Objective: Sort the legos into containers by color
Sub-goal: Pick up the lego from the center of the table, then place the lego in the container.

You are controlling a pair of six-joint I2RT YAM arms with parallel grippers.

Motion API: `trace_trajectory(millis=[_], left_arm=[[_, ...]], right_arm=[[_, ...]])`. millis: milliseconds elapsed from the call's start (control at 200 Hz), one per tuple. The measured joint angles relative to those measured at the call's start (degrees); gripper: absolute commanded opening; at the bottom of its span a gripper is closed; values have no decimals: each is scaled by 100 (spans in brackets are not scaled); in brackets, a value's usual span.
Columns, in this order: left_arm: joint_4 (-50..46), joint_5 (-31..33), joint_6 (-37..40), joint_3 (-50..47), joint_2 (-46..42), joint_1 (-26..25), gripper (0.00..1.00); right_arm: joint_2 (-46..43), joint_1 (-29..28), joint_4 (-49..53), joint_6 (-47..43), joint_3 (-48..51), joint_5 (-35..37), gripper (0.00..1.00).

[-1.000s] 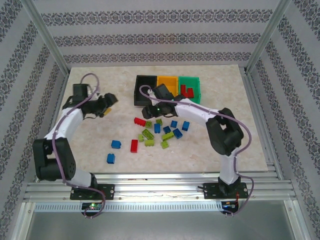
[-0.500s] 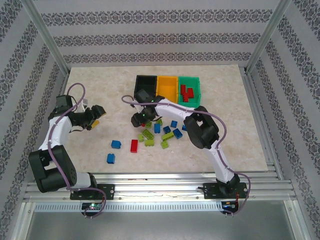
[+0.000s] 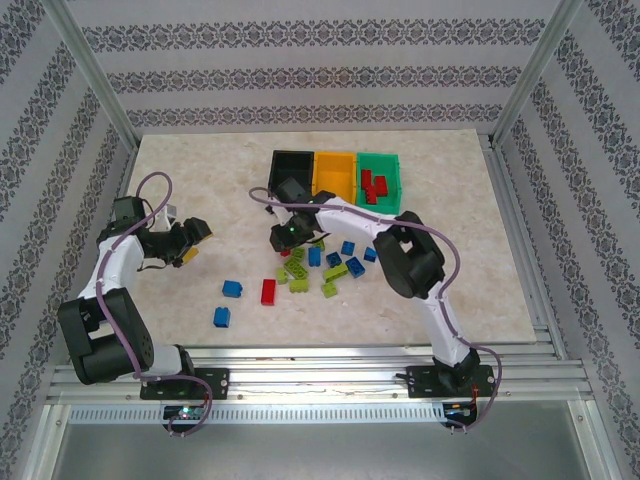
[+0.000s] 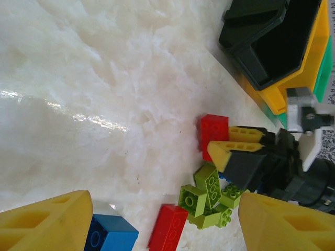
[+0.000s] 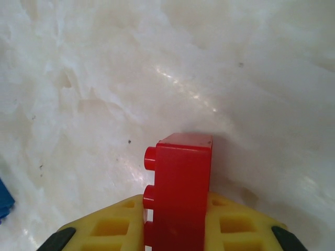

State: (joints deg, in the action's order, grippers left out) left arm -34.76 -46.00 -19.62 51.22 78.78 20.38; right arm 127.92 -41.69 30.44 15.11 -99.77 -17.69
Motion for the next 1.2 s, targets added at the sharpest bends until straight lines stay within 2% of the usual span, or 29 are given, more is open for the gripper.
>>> trace_trajectory(millis=[165, 335, 450, 580, 680, 734, 954, 1204], left_arm=[[-7, 11, -2, -33, 0, 0, 74], [-4, 9, -4, -48, 0, 0, 74], [0, -13, -9, -48, 2, 0, 74], [-2, -28, -4, -48, 2, 0, 74], [-7, -7, -2, -48, 2, 0, 74], [-4, -4, -2, -48, 2, 0, 74], [-4, -2, -4, -48, 2, 0, 74], [-7, 15, -4, -48, 37, 0, 74]], right_arm=[[-992, 627, -313, 232, 638, -142, 20], [-2096, 1788, -817, 503, 1252, -151, 21], [-2247, 2555, -1067, 706, 1427, -175, 22], [-2039, 3036, -1080, 752, 1467, -175, 25], [-1818, 3228, -1032, 763, 1462, -221, 37], [-1727, 3307, -957, 739, 1432, -247, 40], [-1696, 3316, -804, 614, 1401, -299, 42], [-2234, 2723, -754, 457, 2024, -326, 42]])
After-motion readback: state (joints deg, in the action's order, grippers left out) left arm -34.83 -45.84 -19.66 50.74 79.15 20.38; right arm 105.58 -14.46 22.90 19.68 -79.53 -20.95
